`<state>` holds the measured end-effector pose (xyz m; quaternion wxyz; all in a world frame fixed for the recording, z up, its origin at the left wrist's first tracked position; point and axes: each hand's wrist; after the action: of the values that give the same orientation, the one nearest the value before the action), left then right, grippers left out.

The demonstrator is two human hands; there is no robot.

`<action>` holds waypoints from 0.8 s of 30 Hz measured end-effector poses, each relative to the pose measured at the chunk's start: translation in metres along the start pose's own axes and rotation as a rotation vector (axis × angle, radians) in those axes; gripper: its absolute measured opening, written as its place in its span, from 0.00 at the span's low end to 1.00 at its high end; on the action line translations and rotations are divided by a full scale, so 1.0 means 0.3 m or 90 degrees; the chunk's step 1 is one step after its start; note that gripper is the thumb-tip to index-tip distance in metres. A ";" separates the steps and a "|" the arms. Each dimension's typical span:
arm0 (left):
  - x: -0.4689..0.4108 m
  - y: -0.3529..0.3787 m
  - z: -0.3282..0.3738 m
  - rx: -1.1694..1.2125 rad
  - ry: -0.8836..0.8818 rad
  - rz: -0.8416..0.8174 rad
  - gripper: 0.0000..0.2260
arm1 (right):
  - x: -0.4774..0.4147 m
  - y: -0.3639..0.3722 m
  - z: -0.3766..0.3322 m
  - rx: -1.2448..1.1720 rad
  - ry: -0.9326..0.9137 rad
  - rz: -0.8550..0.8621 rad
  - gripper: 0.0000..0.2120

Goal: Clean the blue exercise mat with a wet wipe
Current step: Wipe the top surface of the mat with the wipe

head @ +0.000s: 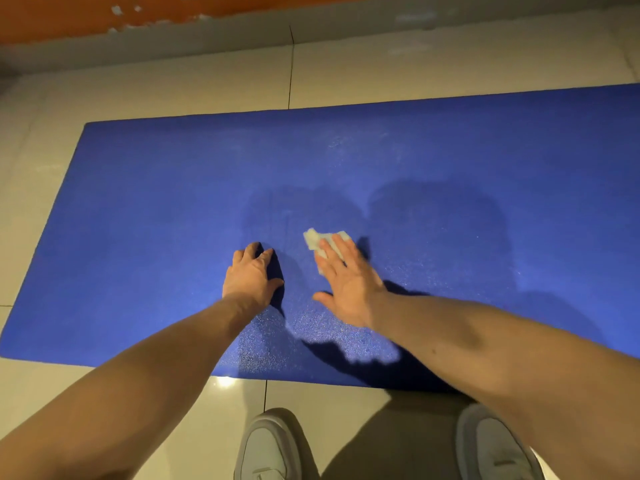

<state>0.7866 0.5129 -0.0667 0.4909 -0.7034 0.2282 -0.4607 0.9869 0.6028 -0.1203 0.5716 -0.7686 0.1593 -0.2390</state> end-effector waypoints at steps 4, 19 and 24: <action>0.032 0.004 0.000 -0.002 0.005 -0.010 0.33 | 0.024 -0.032 0.078 -0.150 0.250 0.022 0.42; 0.146 0.037 0.009 -0.034 0.029 -0.043 0.34 | 0.140 -0.001 0.011 -0.195 0.174 0.076 0.43; 0.180 0.052 0.019 -0.029 0.044 -0.066 0.35 | 0.138 -0.036 -0.019 -0.220 0.348 0.070 0.45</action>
<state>0.8191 0.4676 -0.0583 0.4422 -0.7087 0.2186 -0.5044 1.0180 0.5800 -0.1010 0.3805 -0.7521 0.3864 -0.3747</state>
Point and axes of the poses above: each hand's wrist, its own x-axis away from the middle knuckle, its own y-axis out of the palm, z = x × y, and after that the axes turned 13 degrees about -x, right-handed
